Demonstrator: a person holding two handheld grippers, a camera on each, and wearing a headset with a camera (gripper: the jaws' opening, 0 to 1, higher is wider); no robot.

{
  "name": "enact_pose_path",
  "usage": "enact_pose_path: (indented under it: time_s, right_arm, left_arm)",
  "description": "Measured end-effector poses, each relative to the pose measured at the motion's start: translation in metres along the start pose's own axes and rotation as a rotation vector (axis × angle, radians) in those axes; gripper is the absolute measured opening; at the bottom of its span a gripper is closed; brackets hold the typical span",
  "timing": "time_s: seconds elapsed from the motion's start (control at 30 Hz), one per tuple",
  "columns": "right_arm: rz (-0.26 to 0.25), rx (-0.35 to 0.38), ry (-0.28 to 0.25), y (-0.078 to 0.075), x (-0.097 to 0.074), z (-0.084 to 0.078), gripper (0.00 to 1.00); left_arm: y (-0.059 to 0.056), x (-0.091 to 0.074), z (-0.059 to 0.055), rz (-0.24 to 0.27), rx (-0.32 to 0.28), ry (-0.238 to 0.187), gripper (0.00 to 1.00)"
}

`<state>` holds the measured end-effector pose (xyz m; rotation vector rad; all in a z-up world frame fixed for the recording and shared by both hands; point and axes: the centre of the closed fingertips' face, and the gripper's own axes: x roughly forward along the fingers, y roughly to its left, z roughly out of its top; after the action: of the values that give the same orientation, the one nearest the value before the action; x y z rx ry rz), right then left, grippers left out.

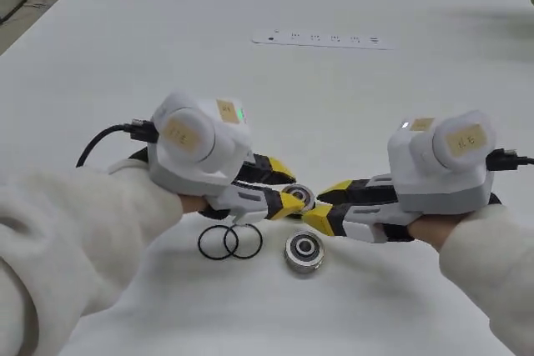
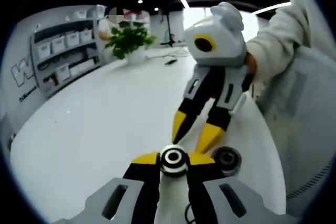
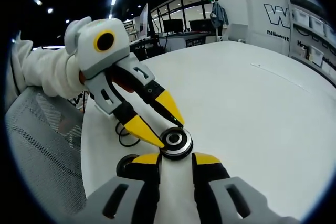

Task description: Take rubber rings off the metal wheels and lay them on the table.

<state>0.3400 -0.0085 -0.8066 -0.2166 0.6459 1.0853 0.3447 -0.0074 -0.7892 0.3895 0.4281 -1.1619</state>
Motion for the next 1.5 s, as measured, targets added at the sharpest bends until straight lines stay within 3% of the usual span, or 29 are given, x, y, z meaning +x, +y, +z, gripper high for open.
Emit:
enact_pose_path:
  time_s: [0.47, 0.97, 1.23, 1.4, 1.5]
  right_arm:
    - [0.001, -0.008, 0.011, -0.0004, 0.0006, -0.0028, 0.13]
    - [-0.021, -0.077, 0.031, -0.0041, -0.0011, -0.0040, 0.01]
    - [-0.026, -0.072, 0.031, -0.0047, -0.0013, -0.0037, 0.00]
    - [-0.043, -0.105, 0.046, -0.0054, -0.0010, -0.0034, 0.00]
    - [-0.044, -0.075, 0.048, -0.0060, -0.0018, -0.0028, 0.00]
  left_arm:
    - [0.0027, 0.0031, -0.0052, 0.004, -0.025, -0.003, 0.14]
    - [0.0013, 0.0014, -0.0066, 0.006, -0.032, -0.009, 0.14]
    - [0.0008, 0.0007, -0.0067, 0.009, -0.030, -0.011, 0.14]
    - [0.0003, 0.0001, -0.0066, 0.011, -0.027, -0.011, 0.14]
    - [0.0003, -0.0001, -0.0065, 0.011, -0.026, -0.011, 0.14]
